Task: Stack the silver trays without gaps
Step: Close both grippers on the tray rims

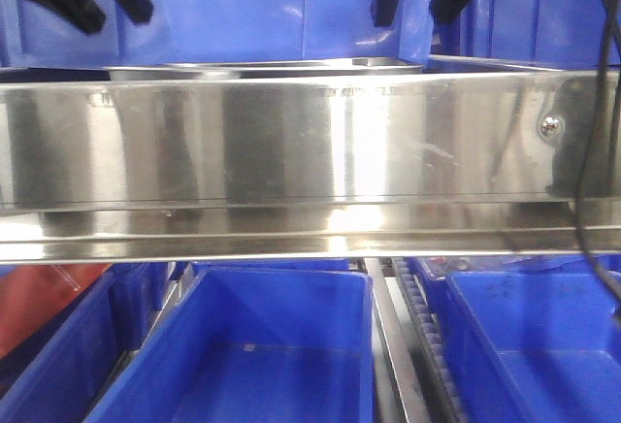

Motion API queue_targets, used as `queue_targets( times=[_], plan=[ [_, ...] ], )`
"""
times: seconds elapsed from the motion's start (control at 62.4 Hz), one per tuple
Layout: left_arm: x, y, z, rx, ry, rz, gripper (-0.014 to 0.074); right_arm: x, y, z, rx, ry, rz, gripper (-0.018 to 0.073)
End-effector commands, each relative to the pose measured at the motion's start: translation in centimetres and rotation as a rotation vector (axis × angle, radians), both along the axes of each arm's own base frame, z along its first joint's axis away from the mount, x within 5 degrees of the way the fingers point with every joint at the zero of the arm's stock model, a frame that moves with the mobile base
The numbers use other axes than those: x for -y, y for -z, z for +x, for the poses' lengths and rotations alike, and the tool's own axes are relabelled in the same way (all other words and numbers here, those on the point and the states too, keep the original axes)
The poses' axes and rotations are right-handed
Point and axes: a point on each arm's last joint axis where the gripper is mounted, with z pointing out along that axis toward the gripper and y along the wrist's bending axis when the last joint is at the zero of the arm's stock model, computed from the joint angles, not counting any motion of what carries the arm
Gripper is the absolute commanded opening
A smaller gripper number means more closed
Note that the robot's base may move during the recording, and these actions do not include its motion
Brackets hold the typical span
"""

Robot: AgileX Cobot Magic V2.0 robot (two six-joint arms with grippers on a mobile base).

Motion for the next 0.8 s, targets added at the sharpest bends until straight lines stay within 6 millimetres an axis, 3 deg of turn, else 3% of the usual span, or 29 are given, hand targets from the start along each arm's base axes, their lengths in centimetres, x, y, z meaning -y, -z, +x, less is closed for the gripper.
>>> queue_targets(
  times=[0.0,0.417,0.785],
  plan=[
    [0.4,0.3,0.4,0.009,0.002,-0.002,0.0227,0.0,0.3,0.6,0.015,-0.001,-0.006,0.0211],
    [0.8,3.0,1.7,-0.057,0.002,0.018,0.0227,-0.7,2.7,1.7,-0.029,-0.005,-0.029,0.0211],
    [0.8,3.0,2.0,-0.026,-0.002,0.009,0.0223,-1.2,4.8,2.4,-0.074,-0.005,-0.053,0.0125]
  ],
)
